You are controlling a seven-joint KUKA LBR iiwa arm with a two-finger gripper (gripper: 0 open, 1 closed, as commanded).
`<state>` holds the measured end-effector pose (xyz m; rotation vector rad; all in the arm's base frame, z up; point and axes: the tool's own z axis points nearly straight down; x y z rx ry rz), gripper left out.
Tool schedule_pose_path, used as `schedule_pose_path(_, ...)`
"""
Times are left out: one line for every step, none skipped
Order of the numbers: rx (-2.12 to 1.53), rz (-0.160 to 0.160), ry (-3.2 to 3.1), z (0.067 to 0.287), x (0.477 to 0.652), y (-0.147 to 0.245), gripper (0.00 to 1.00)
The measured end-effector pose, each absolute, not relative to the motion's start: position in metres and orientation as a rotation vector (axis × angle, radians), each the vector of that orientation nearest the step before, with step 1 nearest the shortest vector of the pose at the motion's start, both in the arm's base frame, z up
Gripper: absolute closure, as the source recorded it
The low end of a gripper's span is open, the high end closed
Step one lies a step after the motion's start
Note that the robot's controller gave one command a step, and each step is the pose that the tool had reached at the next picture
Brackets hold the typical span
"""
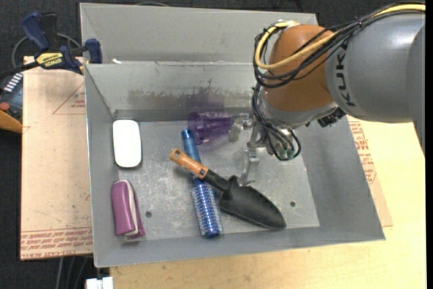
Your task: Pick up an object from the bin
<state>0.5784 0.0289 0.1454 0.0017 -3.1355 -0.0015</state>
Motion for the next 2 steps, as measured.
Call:
schedule_pose_path(0.000,-0.002,-3.143,0.150,0.580,0.029,0.00)
schedule_pose_path(-0.182,-0.003,-3.126,0.068,0.512,0.031,0.00)
